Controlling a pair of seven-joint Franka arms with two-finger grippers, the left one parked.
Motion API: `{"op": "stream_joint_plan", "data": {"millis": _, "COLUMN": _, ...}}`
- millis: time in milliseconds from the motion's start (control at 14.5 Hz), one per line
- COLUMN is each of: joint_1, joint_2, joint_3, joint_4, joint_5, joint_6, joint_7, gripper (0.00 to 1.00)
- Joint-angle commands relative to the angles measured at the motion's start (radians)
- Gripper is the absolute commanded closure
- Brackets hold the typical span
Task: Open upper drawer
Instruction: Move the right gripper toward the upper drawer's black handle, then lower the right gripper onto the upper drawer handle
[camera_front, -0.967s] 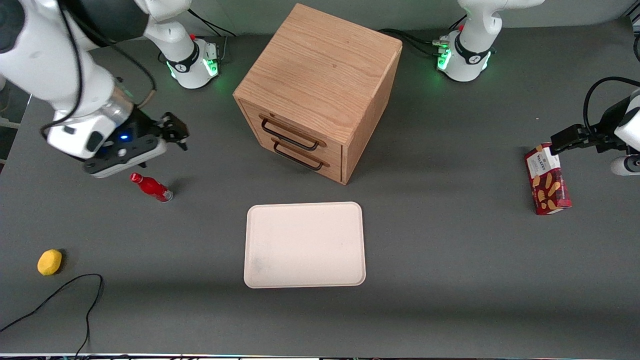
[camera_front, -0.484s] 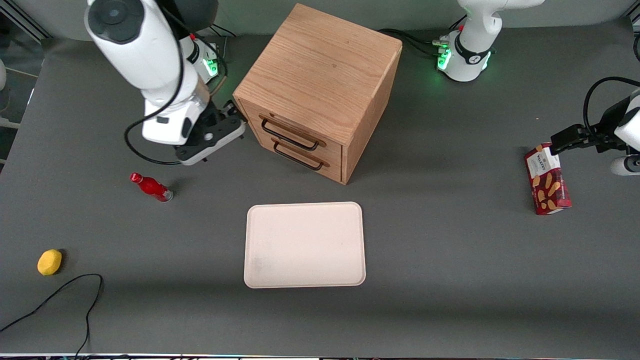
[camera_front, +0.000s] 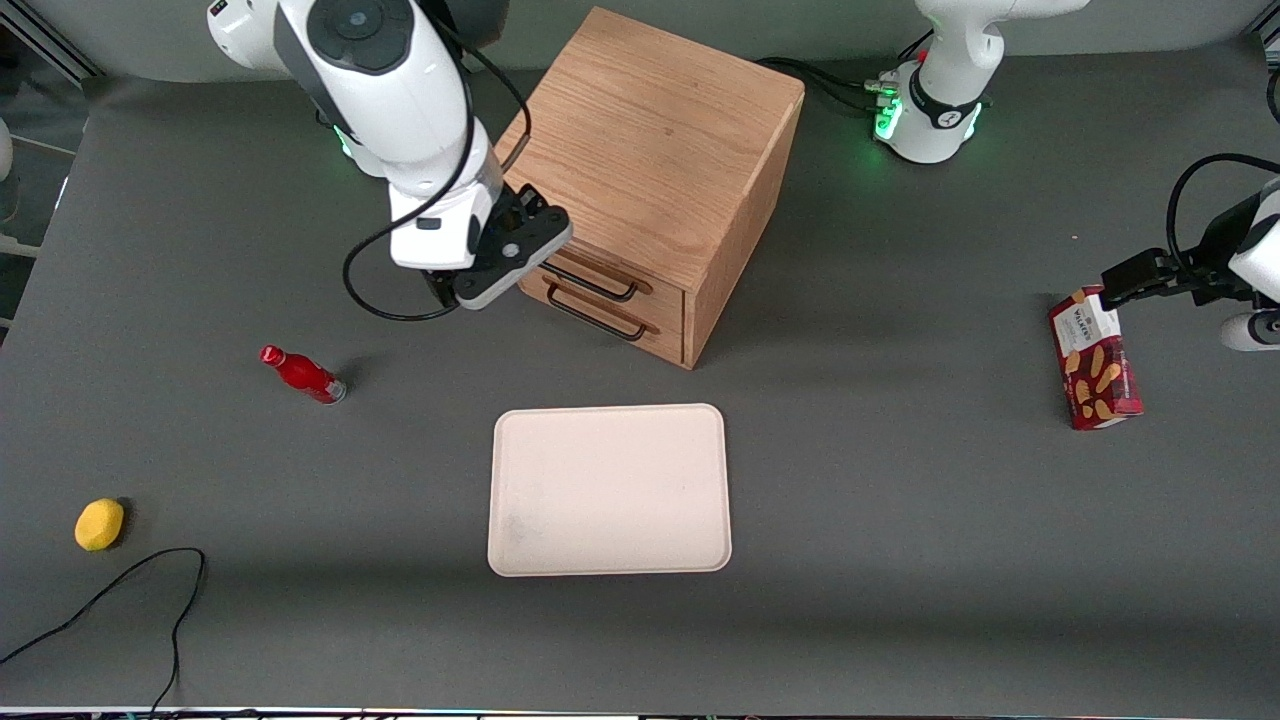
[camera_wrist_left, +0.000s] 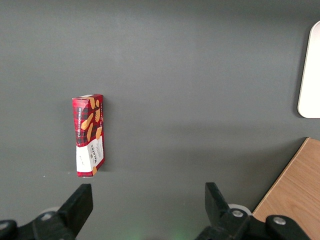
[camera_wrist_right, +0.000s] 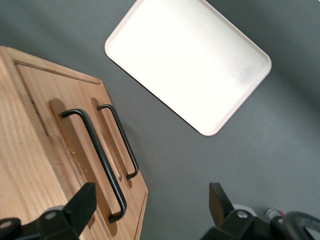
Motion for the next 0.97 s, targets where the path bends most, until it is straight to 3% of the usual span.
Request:
{"op": "stream_joint_plan", "data": {"millis": 0, "joint_1": 0.020, "joint_2": 0.024, "joint_3": -0.015, "joint_4": 0.033, "joint_5": 0.051, "joint_6": 0.001, "joint_7": -0.105, "gripper": 0.00}}
{"op": "stream_joint_plan", "data": {"millis": 276, "joint_1": 0.017, "joint_2": 0.024, "joint_3": -0.018, "joint_4": 0.030, "joint_5": 0.062, "joint_6": 0.001, "joint_7": -0.227, "gripper": 0.00}}
{"op": "stream_joint_plan", "data": {"millis": 691, "joint_1": 0.017, "joint_2": 0.022, "joint_3": -0.016, "joint_4": 0.019, "joint_5": 0.067, "joint_6": -0.011, "joint_7": -0.254, "gripper": 0.00}}
{"op": "stream_joint_plan", "data": {"millis": 898, "joint_1": 0.017, "joint_2": 0.024, "joint_3": -0.016, "joint_4": 0.017, "joint_5": 0.108, "joint_6": -0.028, "joint_7": -0.254, "gripper": 0.00}}
